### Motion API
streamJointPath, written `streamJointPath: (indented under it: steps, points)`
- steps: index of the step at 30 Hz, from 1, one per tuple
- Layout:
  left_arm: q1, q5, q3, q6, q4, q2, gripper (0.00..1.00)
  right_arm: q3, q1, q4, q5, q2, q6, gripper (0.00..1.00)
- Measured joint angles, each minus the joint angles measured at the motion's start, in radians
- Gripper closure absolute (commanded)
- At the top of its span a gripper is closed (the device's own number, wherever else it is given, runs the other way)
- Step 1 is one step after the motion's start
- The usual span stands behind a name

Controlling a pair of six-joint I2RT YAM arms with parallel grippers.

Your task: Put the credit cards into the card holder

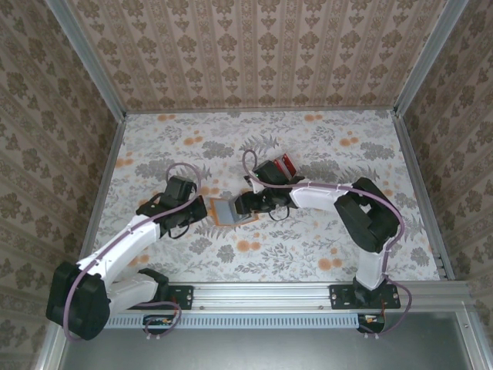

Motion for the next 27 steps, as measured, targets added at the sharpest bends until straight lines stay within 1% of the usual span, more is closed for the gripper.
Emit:
streamJointPath:
  steps: [2,3,5,7,10,14,15,17,19,23,27]
  points:
    - [0.003,-0.004,-0.011,0.0,0.002,0.0,0.98,-0.018,-0.014,-0.011,0.014,-0.021,-0.007,0.43]
    - [0.006,-0.004,-0.017,0.0,0.004,0.0,0.93,-0.024,-0.02,-0.018,0.02,-0.032,-0.009,0.43]
    - [0.008,-0.008,-0.026,0.003,0.005,0.006,0.79,-0.028,-0.027,-0.028,0.032,-0.047,-0.014,0.43]
    - [0.012,-0.007,-0.027,0.006,0.005,0.018,0.7,-0.028,-0.032,-0.038,0.044,-0.06,-0.021,0.42]
    - [0.012,-0.007,-0.027,0.018,0.006,0.032,0.6,-0.028,-0.044,-0.056,0.062,-0.082,-0.041,0.42]
    - [0.012,-0.013,-0.019,0.034,-0.016,0.034,0.52,-0.026,-0.071,-0.092,0.084,-0.116,-0.071,0.42]
    - [0.012,-0.017,-0.012,0.039,-0.025,0.034,0.48,-0.023,-0.082,-0.105,0.095,-0.127,-0.083,0.42]
    - [0.018,-0.024,0.008,0.053,-0.049,0.034,0.44,-0.017,-0.106,-0.129,0.117,-0.153,-0.104,0.42]
    - [0.037,-0.034,0.034,0.068,-0.073,0.034,0.43,-0.009,-0.131,-0.151,0.138,-0.182,-0.125,0.41]
    - [0.068,-0.054,0.099,0.099,-0.124,0.032,0.42,0.005,-0.197,-0.179,0.169,-0.24,-0.164,0.41]
    - [0.078,-0.061,0.167,0.127,-0.153,0.032,0.42,0.019,-0.269,-0.205,0.197,-0.269,-0.197,0.4]
